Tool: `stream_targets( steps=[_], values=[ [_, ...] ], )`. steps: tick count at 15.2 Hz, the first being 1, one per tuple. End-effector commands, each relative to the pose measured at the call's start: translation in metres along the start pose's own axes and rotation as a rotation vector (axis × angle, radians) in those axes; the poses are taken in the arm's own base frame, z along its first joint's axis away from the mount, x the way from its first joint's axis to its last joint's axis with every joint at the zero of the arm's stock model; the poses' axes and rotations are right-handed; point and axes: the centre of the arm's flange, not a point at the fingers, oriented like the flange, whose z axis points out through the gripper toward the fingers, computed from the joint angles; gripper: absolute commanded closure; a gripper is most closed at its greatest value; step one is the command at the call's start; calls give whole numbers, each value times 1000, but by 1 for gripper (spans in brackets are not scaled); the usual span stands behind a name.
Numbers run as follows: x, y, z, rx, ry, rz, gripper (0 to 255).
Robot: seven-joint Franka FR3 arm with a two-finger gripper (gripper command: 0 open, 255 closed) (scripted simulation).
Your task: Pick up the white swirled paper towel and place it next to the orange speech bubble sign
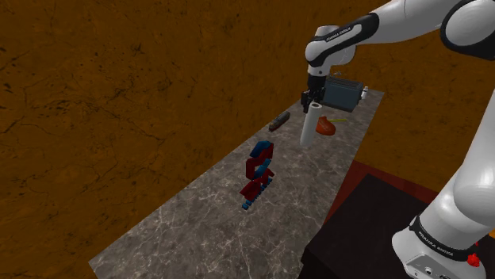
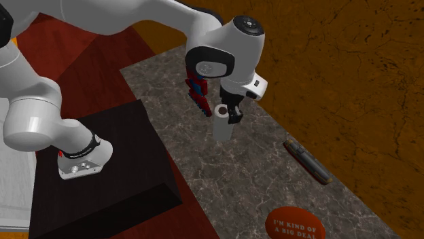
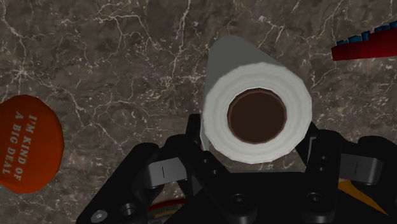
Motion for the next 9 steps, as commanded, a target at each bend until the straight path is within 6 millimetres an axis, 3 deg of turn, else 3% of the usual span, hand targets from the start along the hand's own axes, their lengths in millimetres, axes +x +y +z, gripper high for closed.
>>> stream_targets(
  steps=[1, 9],
  values=[
    [0, -1, -11, 0, 0, 0, 255],
    [-2, -3, -53, 0, 0, 0, 255]
  ],
)
